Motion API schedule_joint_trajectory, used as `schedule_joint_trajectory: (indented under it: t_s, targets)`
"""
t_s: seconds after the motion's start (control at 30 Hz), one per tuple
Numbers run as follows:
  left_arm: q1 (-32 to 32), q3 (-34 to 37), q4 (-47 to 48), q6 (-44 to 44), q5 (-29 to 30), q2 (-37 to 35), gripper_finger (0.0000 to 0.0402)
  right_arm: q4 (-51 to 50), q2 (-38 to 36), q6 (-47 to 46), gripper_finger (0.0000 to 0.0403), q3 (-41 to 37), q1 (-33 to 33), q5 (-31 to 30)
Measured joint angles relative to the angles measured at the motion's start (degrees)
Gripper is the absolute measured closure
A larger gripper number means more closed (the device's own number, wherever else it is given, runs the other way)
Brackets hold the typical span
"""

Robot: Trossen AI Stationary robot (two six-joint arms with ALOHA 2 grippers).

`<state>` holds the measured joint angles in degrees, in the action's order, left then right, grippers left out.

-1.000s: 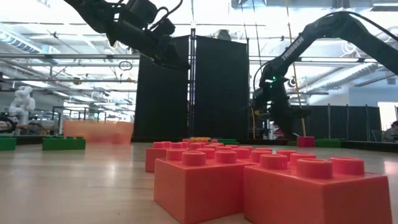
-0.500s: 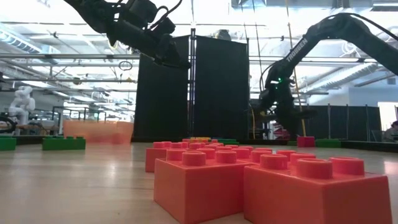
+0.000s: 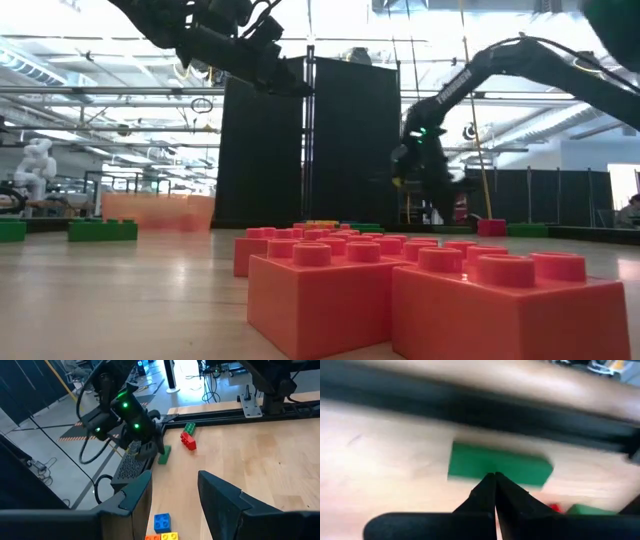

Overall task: Sort blocks by size
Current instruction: Put the green block into the yellow bin

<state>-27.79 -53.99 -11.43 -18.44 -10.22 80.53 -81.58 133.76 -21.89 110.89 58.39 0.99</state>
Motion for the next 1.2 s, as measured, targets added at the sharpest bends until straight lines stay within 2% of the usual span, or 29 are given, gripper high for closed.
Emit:
schedule_joint_trajectory:
  t_s: [0.17,0.37,0.47,0.53,0.63,0.7,0.73,0.77,0.87,0.93,1.03,1.07,1.2]
  targets:
    - [0.0,0.0,0.1,0.0,0.0,0.0,0.024,-1.2,0.2,3.1,0.0403,2.8,-4.7,2.5]
    - [-0.2,0.0,1.3,-0.7,0.0,0.0,0.024,-3.6,-0.6,4.7,0.0403,4.0,-7.2,1.0]
    - [-0.7,-0.1,2.9,-0.9,-0.1,0.8,0.024,-3.3,-2.8,5.0,0.0403,4.0,-7.5,-2.7]
    - [-1.3,-0.1,3.6,-0.1,-0.5,1.5,0.024,-2.3,-3.8,8.5,0.0403,4.0,-7.0,-5.8]
    - [-1.6,-0.1,3.4,1.5,-1.2,2.5,0.024,-1.9,-3.8,23.4,0.0401,4.0,-6.3,-15.8]
    - [-1.5,-0.1,4.1,1.6,-1.3,2.7,0.024,-3.8,-3.8,29.9,0.0396,4.0,-6.3,-23.4]
    - [-1.4,-0.1,4.4,1.6,-1.4,2.7,0.024,-3.7,-3.7,32.0,0.0394,4.0,-6.3,-24.9]
    - [-1.3,-0.1,4.5,1.6,-1.4,2.7,0.024,-3.2,-3.6,33.5,0.0392,4.0,-6.3,-24.4]
    - [-1.1,-0.1,4.5,2.4,-1.4,2.6,0.024,-2.4,-2.5,32.4,0.0395,4.0,-6.4,-17.6]
    - [-1.1,-0.1,3.8,2.7,-1.5,2.6,0.024,-1.7,-1.7,26.8,0.04,4.0,-6.1,-13.4]
    - [-1.1,-0.1,2.4,2.6,-1.6,2.6,0.024,-2.4,-0.2,12.5,0.0401,4.0,-4.9,-5.4]
    - [-1.1,-0.1,2.0,2.6,-1.6,2.6,0.024,-2.1,0.4,10.3,0.0401,4.0,-4.6,-4.0]
    - [-1.2,-0.6,1.7,1.6,-1.6,2.6,0.024,-3.0,2.5,7.5,0.0402,4.0,-3.9,-4.7]
